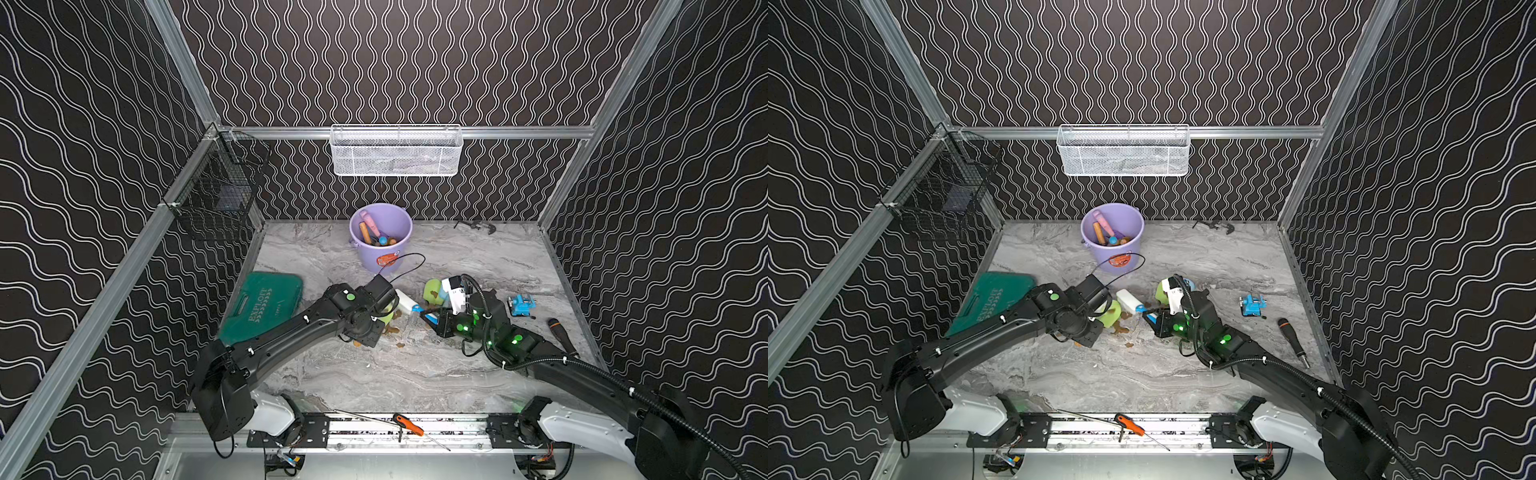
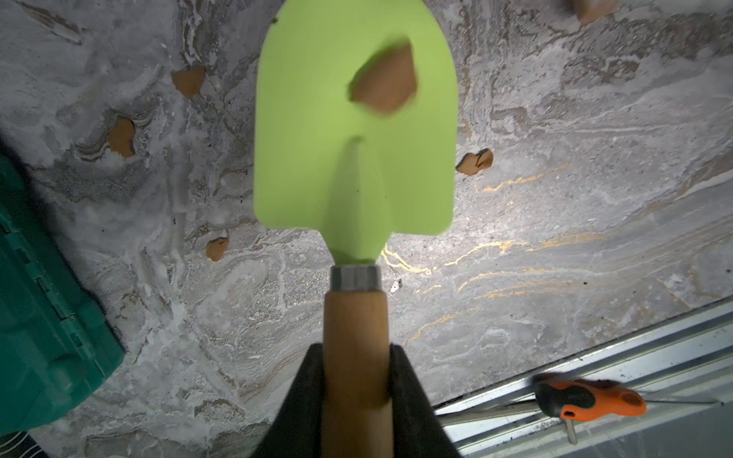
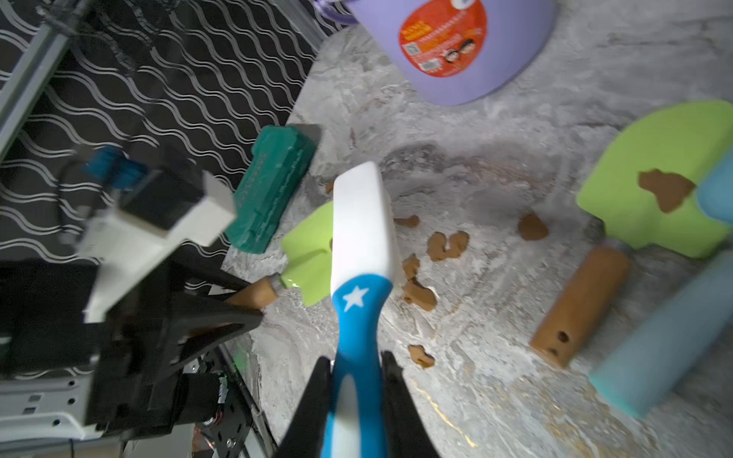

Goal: Brush the soil off the hand trowel and place it into the bucket
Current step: Brush off the soil from the hand trowel.

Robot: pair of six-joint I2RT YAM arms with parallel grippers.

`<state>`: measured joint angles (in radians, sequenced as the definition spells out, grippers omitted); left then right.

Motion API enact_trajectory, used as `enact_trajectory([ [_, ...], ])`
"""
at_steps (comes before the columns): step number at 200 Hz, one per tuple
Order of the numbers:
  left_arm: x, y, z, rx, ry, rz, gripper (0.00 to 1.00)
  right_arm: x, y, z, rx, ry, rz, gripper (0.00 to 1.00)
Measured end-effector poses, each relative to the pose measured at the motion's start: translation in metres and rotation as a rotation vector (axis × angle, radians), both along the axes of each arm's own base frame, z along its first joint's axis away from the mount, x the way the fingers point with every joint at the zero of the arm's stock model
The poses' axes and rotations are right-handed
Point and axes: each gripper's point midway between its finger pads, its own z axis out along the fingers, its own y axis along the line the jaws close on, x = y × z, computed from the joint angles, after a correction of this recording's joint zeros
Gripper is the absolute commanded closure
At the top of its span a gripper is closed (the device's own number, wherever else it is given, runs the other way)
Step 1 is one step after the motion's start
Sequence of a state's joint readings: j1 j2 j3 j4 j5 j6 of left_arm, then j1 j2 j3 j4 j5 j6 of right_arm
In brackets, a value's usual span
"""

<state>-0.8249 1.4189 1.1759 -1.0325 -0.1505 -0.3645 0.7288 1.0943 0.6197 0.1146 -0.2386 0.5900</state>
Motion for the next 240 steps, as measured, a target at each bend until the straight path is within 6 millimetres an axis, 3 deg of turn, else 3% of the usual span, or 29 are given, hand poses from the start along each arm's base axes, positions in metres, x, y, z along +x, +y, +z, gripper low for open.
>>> enact_trajectory([
  [34,-0.002,0.003,-0.002,0.017,0.012,0.001,1.00,-0.011,0.017,-0.001,0.001,0.015,0.076,1.00],
  [91,-0.006,0.009,-0.003,0.038,0.031,0.004,1.00,-0.018,0.029,-0.036,-0.038,0.095,0.128,1.00],
  [141,-0.007,0.015,-0.005,0.056,0.041,0.014,1.00,-0.002,0.016,-0.034,-0.068,0.064,0.028,1.00],
  [182,-0.013,0.025,-0.014,0.111,0.077,0.017,1.00,0.001,0.016,-0.019,-0.051,0.036,0.017,1.00],
  [218,-0.014,0.026,-0.016,0.123,0.085,0.018,1.00,-0.015,0.034,-0.012,-0.007,0.034,0.112,1.00],
  [240,-0.013,0.026,-0.015,0.122,0.084,0.021,1.00,-0.030,0.049,-0.023,0.023,0.080,0.189,1.00],
])
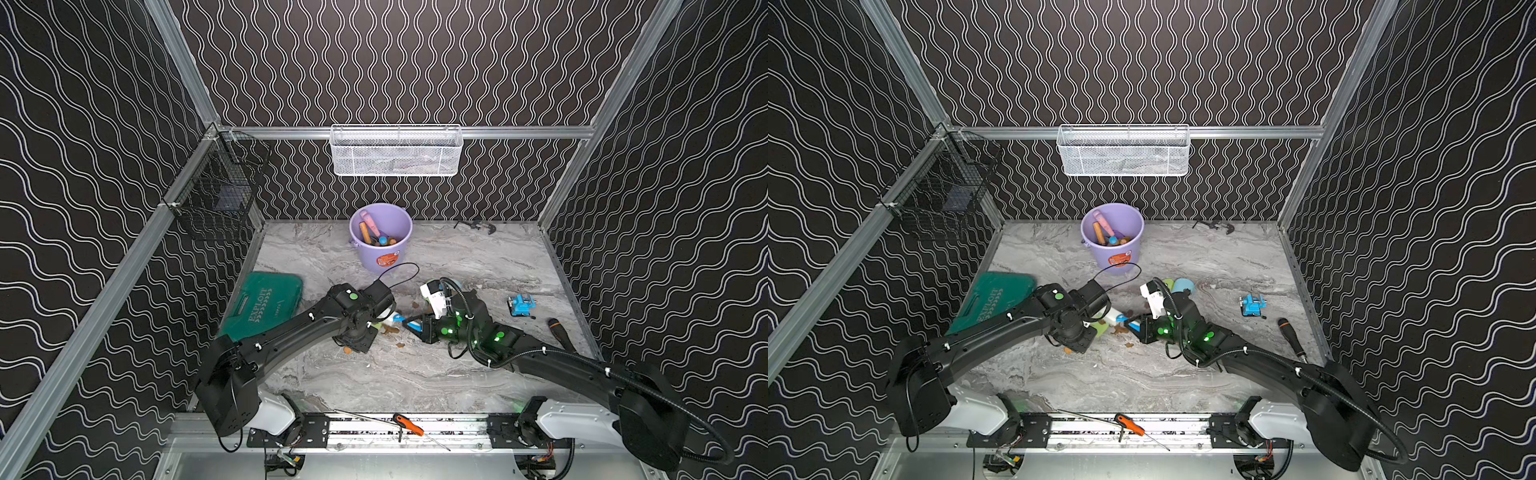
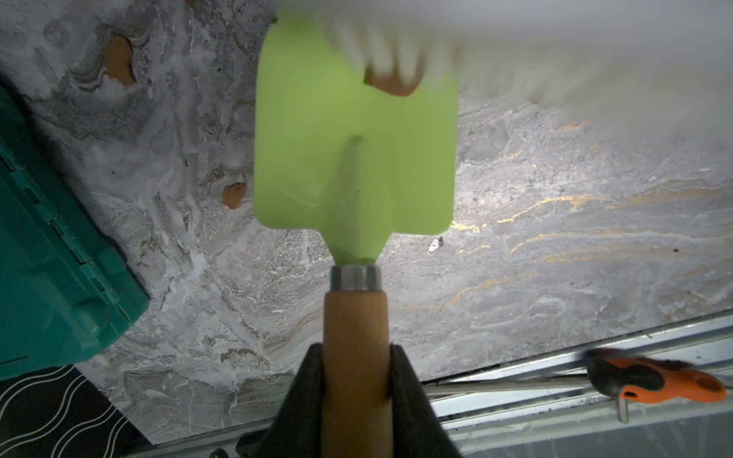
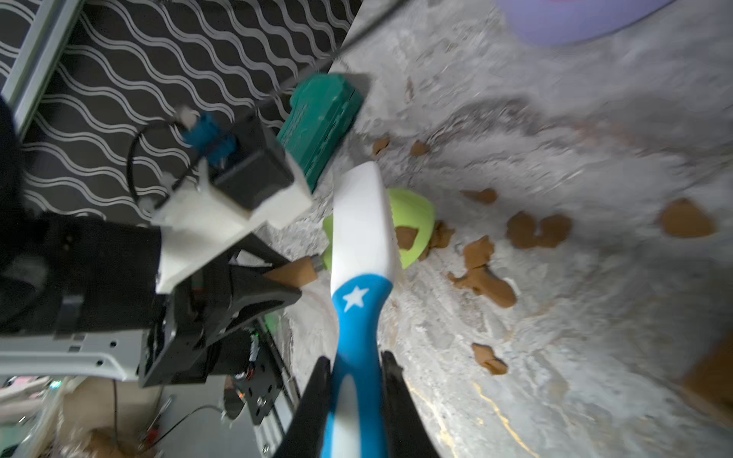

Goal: Brush the soil off the hand trowel and place it into the bucket
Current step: Brush off the soil from the hand trowel.

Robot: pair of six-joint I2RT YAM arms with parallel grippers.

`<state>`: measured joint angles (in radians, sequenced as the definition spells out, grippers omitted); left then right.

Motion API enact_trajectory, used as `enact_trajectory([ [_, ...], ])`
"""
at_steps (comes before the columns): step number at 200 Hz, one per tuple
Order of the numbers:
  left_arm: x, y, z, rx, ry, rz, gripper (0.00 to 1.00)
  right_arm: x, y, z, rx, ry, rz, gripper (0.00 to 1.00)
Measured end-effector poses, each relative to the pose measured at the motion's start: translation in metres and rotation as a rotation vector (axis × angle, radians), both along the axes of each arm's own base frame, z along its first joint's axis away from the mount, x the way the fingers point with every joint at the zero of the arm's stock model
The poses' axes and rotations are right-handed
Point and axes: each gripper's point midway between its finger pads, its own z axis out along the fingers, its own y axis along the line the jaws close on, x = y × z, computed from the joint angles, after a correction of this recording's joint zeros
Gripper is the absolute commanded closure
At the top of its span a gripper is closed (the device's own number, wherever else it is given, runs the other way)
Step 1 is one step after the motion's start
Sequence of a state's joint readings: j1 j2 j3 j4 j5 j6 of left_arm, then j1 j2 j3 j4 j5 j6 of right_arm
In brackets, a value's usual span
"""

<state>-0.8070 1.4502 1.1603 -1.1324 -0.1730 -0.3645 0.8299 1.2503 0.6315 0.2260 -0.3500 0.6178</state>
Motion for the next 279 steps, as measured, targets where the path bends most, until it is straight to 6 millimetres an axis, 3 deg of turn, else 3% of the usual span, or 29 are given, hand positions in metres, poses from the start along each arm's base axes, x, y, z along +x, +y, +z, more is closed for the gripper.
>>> enact_trajectory([
  [20,0.000,0.000,0.001,-0.001,-0.001,0.001,1.00,-0.010,0.006,-0.017,-0.007,0.053,0.042,1.00],
  [47,-0.001,0.003,0.001,0.010,0.006,0.002,1.00,0.000,0.001,-0.029,-0.046,0.062,-0.012,1.00],
  [91,0.000,0.003,0.001,0.007,0.005,0.006,1.00,0.024,-0.015,-0.023,-0.073,0.030,-0.125,1.00],
  [141,-0.001,0.003,-0.005,0.015,0.019,0.007,1.00,0.037,-0.014,-0.005,-0.079,-0.014,-0.154,1.00],
  [179,-0.001,0.000,-0.007,0.005,0.025,0.006,1.00,0.039,-0.017,-0.004,-0.081,-0.024,-0.163,1.00],
  [279,0.000,-0.001,-0.003,-0.053,-0.014,0.050,1.00,0.033,-0.048,-0.020,-0.088,-0.030,-0.205,1.00],
])
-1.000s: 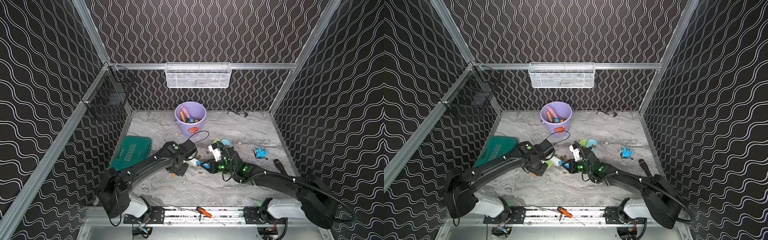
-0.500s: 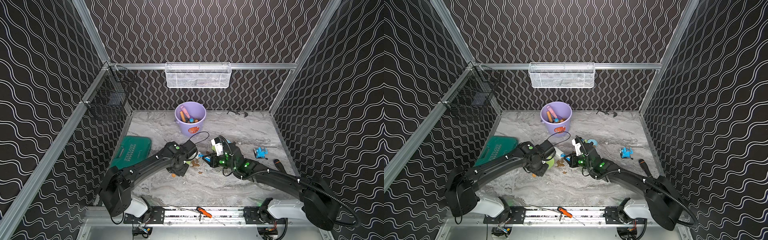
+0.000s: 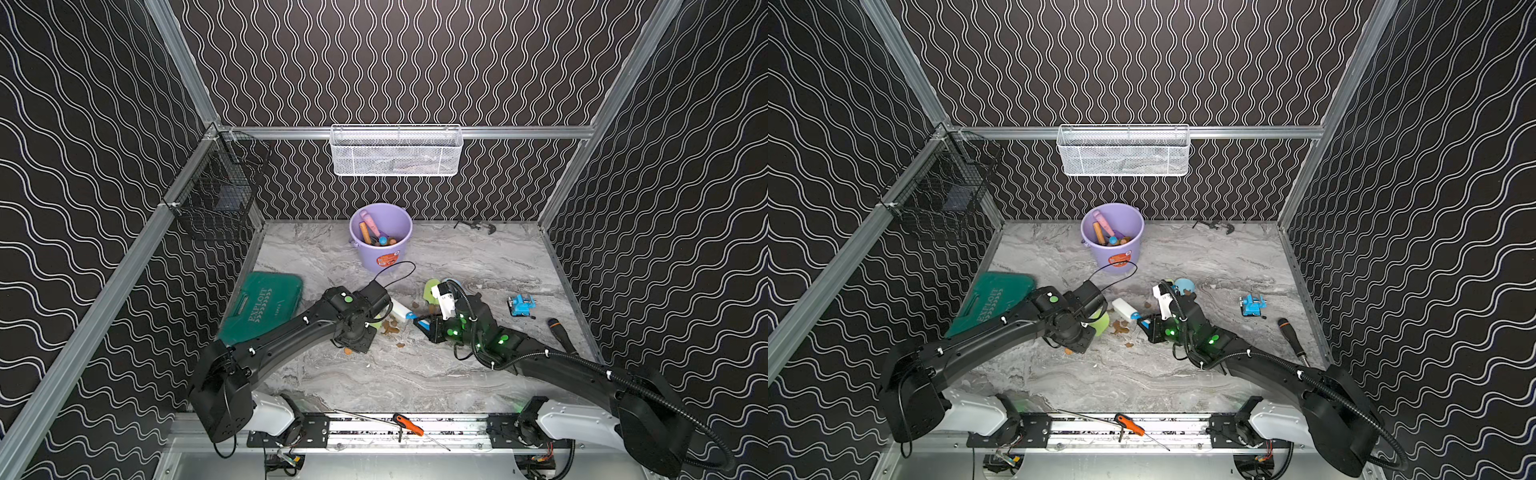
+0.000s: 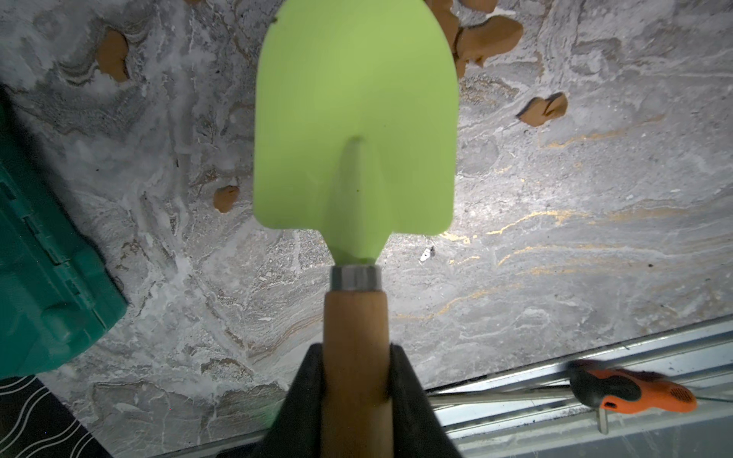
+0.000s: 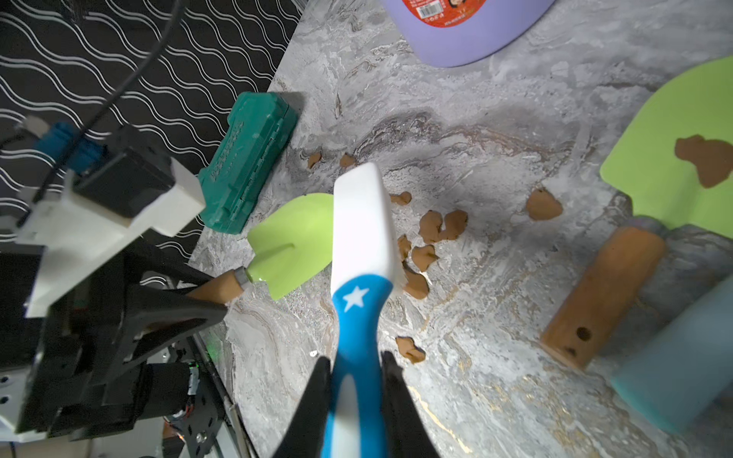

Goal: Brush the soil off the hand trowel and place it into the bucket
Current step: Brush off the soil from the hand trowel.

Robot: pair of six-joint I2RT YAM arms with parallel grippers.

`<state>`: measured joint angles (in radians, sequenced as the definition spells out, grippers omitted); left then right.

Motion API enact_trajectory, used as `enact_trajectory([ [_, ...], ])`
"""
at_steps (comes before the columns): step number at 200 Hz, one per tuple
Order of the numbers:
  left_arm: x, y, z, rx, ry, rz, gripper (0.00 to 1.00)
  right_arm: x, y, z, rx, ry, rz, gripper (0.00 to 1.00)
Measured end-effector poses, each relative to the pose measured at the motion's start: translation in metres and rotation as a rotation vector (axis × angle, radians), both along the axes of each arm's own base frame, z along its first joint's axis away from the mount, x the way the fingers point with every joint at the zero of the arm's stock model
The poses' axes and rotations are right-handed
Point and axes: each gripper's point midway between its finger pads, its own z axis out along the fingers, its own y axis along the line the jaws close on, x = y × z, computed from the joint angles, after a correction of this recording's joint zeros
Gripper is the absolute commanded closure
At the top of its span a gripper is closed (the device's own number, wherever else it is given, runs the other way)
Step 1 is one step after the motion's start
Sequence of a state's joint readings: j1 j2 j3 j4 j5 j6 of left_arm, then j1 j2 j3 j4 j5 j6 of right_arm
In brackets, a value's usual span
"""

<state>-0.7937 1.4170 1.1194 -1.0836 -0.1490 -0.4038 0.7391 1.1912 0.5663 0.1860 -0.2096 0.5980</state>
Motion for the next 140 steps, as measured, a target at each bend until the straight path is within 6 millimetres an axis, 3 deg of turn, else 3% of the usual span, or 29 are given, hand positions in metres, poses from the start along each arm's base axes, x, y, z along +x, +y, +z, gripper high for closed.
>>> enact_trajectory([
  [23,-0.002,-0.004,-0.004,-0.030,0.029,0.016,1.00,0.008,-0.016,-0.009,0.059,0.068,-0.052,1.00],
  [56,-0.001,-0.005,-0.003,-0.159,0.072,0.077,1.00,0.008,-0.019,-0.005,0.153,0.138,-0.055,1.00],
  [93,0.009,0.001,0.003,-0.456,0.147,0.231,1.00,-0.001,-0.026,-0.015,0.240,0.206,-0.074,1.00],
  [140,0.020,-0.019,0.021,-0.918,0.247,0.366,1.00,-0.004,-0.018,0.007,0.370,0.196,-0.024,1.00],
])
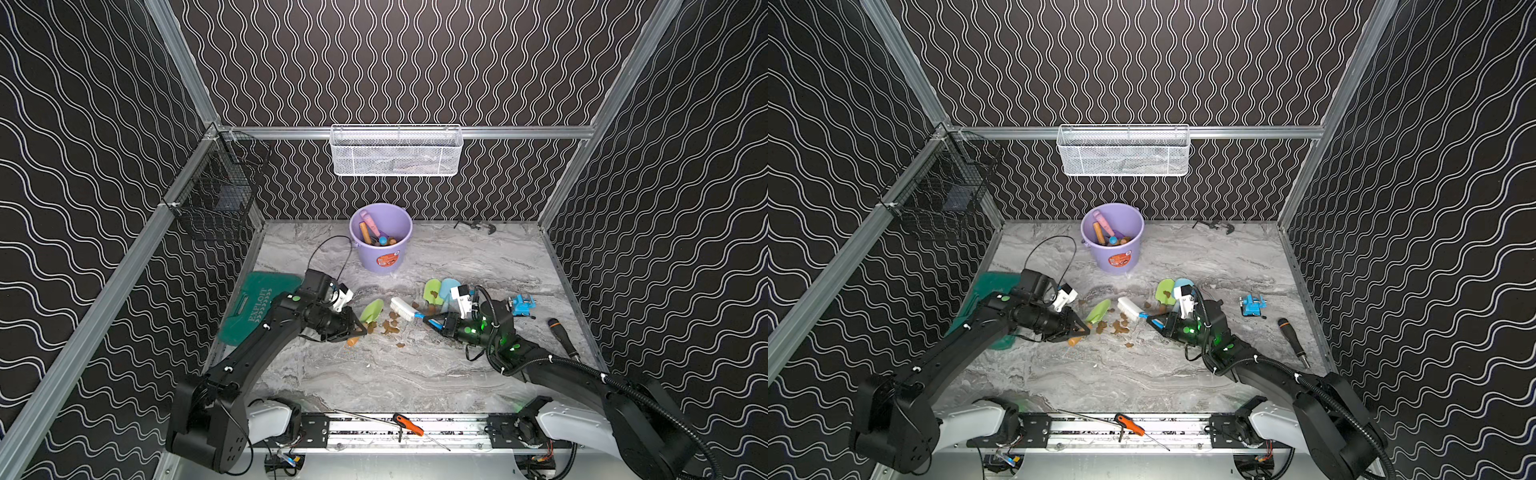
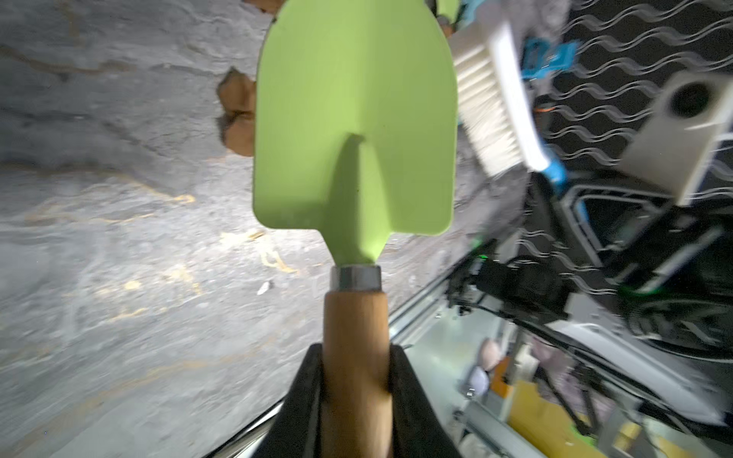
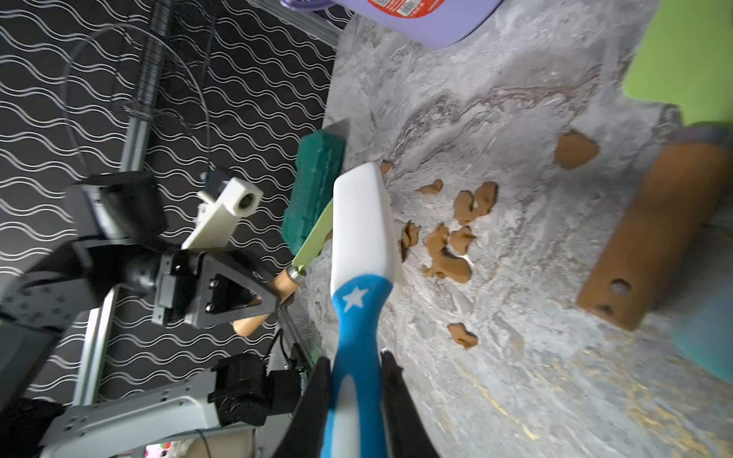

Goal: Brush the soil off the hand trowel and place it into the bucket
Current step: Brush off the soil from the hand trowel.

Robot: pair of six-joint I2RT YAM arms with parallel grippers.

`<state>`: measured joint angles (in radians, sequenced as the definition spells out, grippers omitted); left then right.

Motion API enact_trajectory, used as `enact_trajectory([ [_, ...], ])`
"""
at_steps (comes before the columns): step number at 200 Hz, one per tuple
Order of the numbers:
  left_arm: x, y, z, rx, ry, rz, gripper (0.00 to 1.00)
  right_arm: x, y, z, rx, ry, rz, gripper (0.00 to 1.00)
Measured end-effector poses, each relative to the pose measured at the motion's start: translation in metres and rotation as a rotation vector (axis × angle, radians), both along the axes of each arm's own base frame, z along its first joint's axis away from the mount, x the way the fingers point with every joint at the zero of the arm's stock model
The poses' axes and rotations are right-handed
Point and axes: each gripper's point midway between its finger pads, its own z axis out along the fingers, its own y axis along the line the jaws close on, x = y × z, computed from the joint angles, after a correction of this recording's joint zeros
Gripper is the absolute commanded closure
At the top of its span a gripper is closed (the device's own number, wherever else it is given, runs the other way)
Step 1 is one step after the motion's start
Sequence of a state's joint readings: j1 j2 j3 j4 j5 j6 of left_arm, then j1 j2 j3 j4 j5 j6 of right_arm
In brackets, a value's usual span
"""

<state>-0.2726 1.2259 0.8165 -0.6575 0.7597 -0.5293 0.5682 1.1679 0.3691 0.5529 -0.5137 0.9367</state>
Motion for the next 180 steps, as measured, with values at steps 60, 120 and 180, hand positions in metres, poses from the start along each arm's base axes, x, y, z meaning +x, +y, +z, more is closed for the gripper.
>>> enact_trajectory([
  [60,0.018,-0.013,0.024,-0.374,0.074,0.129,1.00,-0.004,0.001,0.026,0.106,-0.044,0.010,1.00],
  [120,0.033,-0.019,0.035,-0.555,0.128,0.221,1.00,0.005,0.005,0.042,0.178,-0.085,-0.008,1.00],
  [180,0.047,-0.026,0.052,-0.659,0.117,0.239,1.00,0.022,0.016,0.034,0.276,-0.059,-0.016,1.00],
])
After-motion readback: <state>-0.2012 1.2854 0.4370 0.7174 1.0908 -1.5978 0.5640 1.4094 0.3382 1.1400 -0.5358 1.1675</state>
